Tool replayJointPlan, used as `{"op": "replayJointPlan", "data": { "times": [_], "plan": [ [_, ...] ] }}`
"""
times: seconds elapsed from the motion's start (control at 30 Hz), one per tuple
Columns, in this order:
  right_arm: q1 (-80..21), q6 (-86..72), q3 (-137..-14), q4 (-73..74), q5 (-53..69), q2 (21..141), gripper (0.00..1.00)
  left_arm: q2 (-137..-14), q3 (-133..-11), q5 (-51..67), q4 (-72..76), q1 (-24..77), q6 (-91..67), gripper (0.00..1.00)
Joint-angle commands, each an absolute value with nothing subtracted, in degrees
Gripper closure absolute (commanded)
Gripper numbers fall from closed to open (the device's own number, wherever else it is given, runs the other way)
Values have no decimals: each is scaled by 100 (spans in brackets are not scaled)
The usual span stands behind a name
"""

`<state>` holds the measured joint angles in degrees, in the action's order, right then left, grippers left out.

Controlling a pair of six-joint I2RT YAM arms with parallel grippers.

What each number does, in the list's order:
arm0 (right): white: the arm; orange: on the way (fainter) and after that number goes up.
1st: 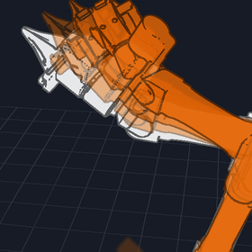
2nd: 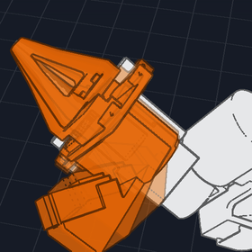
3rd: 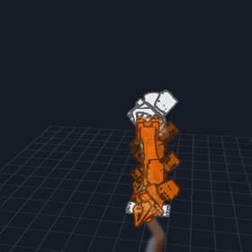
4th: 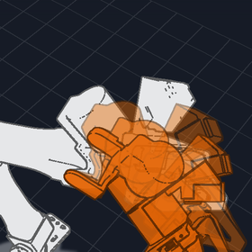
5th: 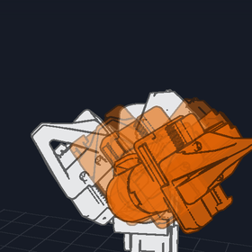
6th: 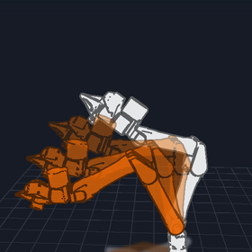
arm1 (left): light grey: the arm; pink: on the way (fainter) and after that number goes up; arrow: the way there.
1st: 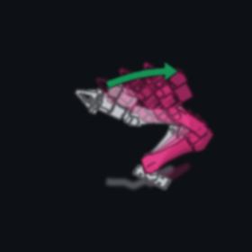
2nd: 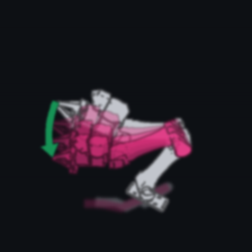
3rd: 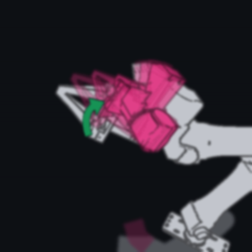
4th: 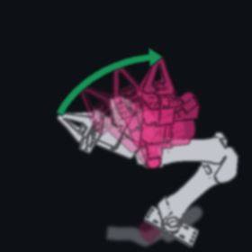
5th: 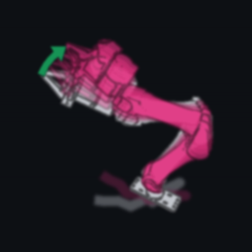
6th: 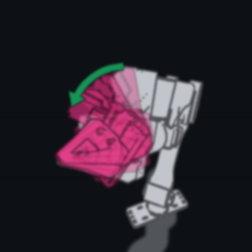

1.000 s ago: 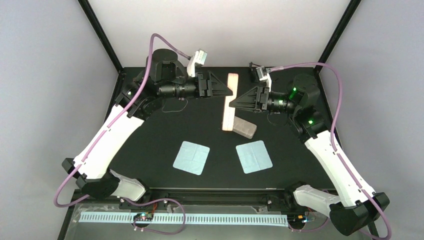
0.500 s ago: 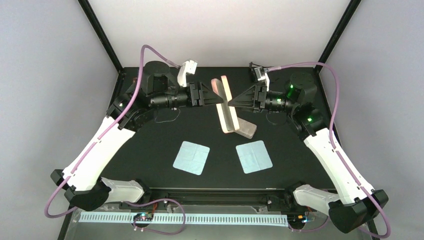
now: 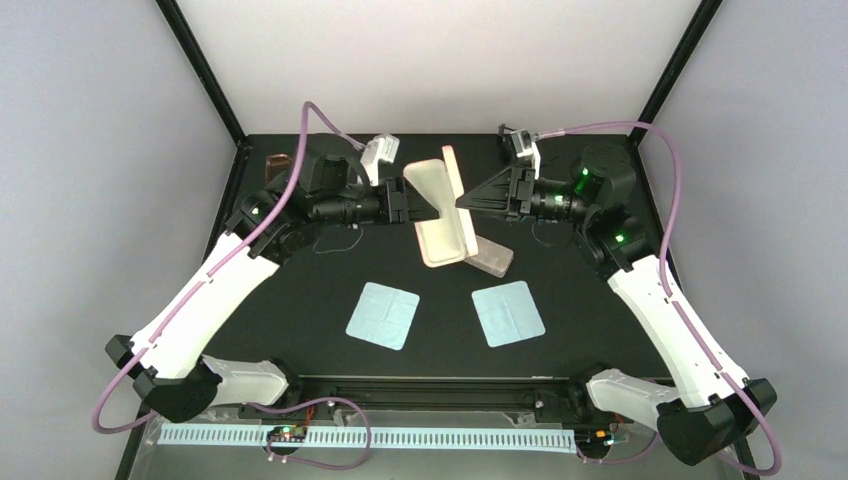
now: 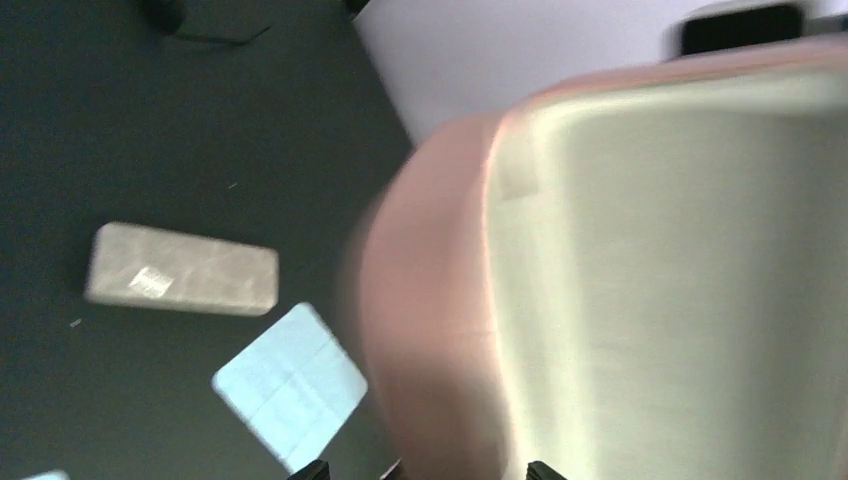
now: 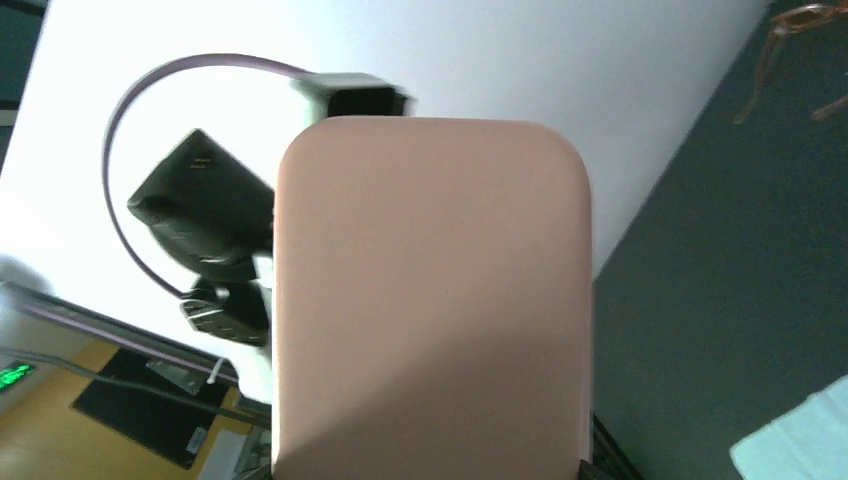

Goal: Organize the sunglasses
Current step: Open the sunglasses case.

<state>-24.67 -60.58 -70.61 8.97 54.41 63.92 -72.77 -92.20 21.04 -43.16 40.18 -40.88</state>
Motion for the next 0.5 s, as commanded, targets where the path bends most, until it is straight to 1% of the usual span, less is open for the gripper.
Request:
{"op": "replayJointPlan", "data": {
  "times": [0.0, 0.13, 0.3, 0.47],
  "plan": [
    [-2505, -6242, -7454, 141, 5714, 6186, 99, -7395, -8968, 1675, -4945, 3985, -3885, 51],
    [-2505, -6224, -7419, 172, 5684, 6171, 99, -7374, -8971, 1685, -4901, 3983, -3917, 53],
    [-2507, -6115, -7417, 383, 5590, 6176, 99, -7374, -9034, 1755, -4834, 3990, -3998, 51],
    [-2507, -5697, -7559, 1137, 5287, 6240, 99, -7192, -9180, 1696, -4876, 3982, -4068, 50]
  ]
}}
